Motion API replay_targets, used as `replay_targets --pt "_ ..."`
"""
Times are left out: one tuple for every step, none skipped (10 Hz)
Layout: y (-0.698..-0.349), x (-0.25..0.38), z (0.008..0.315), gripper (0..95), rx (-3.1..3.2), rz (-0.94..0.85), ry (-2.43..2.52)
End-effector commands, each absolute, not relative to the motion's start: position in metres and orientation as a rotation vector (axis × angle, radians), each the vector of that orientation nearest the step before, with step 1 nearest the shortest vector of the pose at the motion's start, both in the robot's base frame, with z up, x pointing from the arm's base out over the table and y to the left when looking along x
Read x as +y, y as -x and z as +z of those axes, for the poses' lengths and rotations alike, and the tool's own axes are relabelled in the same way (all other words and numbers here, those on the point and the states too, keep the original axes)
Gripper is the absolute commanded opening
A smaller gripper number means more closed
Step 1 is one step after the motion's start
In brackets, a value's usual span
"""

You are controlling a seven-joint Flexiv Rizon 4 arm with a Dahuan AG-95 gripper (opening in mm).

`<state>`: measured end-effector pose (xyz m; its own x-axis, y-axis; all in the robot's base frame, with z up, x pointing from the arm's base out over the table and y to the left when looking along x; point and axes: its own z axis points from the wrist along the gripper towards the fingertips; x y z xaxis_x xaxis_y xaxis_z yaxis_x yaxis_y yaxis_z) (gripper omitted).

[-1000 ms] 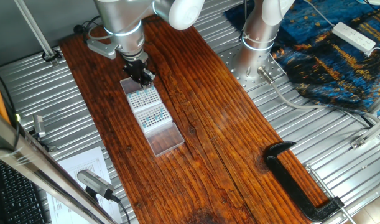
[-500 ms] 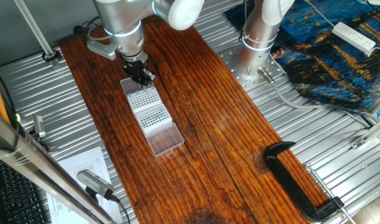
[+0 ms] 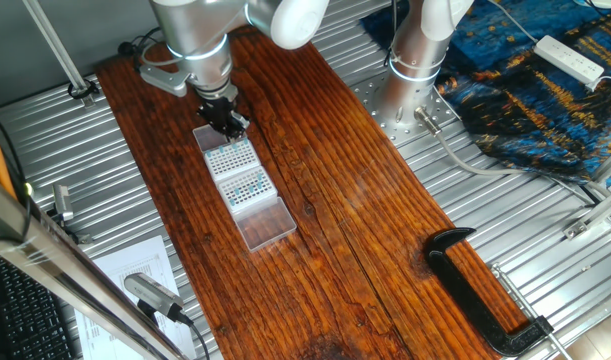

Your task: Transfer all medium pipette tips from one holder to another

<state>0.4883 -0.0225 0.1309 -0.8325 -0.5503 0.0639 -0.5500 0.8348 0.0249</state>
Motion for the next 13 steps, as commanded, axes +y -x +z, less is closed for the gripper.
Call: replay_targets --pt "-0.4885 -0.0227 0.1292 0.0 -2.944 -0.002 -0.88" --pt "-0.4885 -0.0228 0.1282 0.0 -2.943 0.001 -0.879" --pt "-0.4884 -0.0228 0.1278 0.0 -2.944 0.0 -0.878" --pt "-0.4881 -0.0229 0.1275 0.0 -2.943 0.001 -0.878" --pt "-0.488 -0.0229 0.1271 0.0 -2.943 0.002 -0.878" --pt "-0.4881 -0.023 0.1261 0.0 -2.943 0.002 -0.879" --pt "-0.4883 -0.0233 0.1243 0.0 -2.939 0.003 -0.89" --pt "-0.4885 -0.0234 0.1233 0.0 -2.935 0.003 -0.905" --pt "-0.4885 -0.0234 0.1233 19.0 -2.932 0.003 -0.914" --pt "-0.4885 -0.0234 0.1233 19.0 -2.931 0.003 -0.919" --pt "-0.4884 -0.0234 0.1234 19.0 -2.931 0.003 -0.918" --pt "-0.4884 -0.0234 0.1236 19.0 -2.935 0.0 -0.914" --pt "-0.4886 -0.0229 0.1265 19.0 -2.945 -0.013 -0.898"
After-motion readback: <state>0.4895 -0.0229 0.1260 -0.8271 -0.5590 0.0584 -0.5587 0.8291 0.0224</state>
